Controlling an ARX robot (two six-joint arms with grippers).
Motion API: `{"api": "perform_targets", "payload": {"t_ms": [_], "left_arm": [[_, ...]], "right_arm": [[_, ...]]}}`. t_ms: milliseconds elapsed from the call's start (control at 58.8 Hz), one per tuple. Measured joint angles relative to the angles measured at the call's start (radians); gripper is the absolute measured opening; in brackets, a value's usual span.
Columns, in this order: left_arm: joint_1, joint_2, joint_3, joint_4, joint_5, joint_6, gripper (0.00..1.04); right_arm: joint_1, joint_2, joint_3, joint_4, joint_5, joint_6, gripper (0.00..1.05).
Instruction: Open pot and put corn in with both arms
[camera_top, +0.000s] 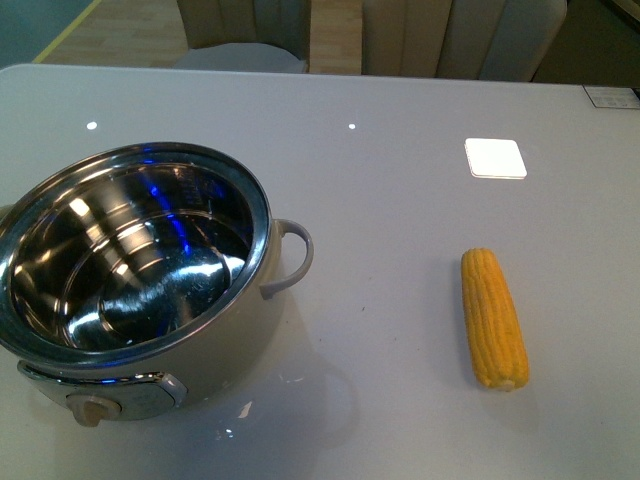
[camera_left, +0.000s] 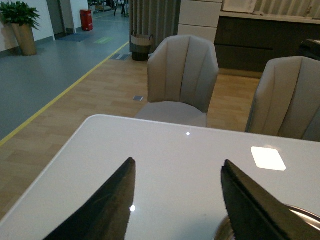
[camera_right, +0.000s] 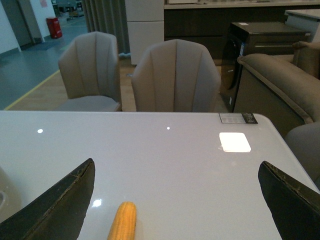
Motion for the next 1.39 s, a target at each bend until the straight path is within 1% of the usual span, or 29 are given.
{"api": "perform_targets", "payload": {"t_ms": [102,119,170,221,391,476,765,799,833,884,1224,1394], "left_arm": [[-0.058,-0.099,-0.063,-0.034,-0.058,0.006,0.28],[-0.079,-0.138,-0.084,-0.052,-0.079,0.008,0.21],[-0.109,-0.193,-0.113,-0.081,-0.11,0.009,0.1],[-0.131,-0.239,-0.134,-0.108,-0.134,0.008,0.03],[-0.195,-0.382,-0.181,-0.2,-0.192,0.011,0.03],[-0.232,-0.478,-0.205,-0.273,-0.229,0.011,0.03],[-0.301,-0.712,-0.241,-0.467,-0.295,0.011,0.03],[-0.324,-0.737,-0.242,-0.49,-0.334,0.012,0.03],[-0.368,-0.774,-0.242,-0.526,-0.385,0.011,0.03],[-0.395,-0.82,-0.242,-0.563,-0.386,0.013,0.03],[-0.401,-1.032,-0.243,-0.762,-0.395,0.014,0.03],[-0.401,-1.098,-0.243,-0.826,-0.395,0.014,0.03]], "right_arm": [[0.0,0.0,0.0,0.0,0.0,0.0,0.96],[0.0,0.0,0.0,0.0,0.0,0.0,0.96],[0.0,0.0,0.0,0.0,0.0,0.0,0.96],[0.0,0.0,0.0,0.0,0.0,0.0,0.96],[0.0,0.0,0.0,0.0,0.0,0.0,0.96],[0.0,0.0,0.0,0.0,0.0,0.0,0.96],[0.0,0.0,0.0,0.0,0.0,0.0,0.96],[0.0,0.0,0.0,0.0,0.0,0.0,0.96],[0.0,0.0,0.0,0.0,0.0,0.0,0.96],[0.0,0.0,0.0,0.0,-0.001,0.0,0.96],[0.0,0.0,0.0,0.0,-0.001,0.0,0.96],[0.0,0.0,0.0,0.0,-0.001,0.0,0.96]]}}
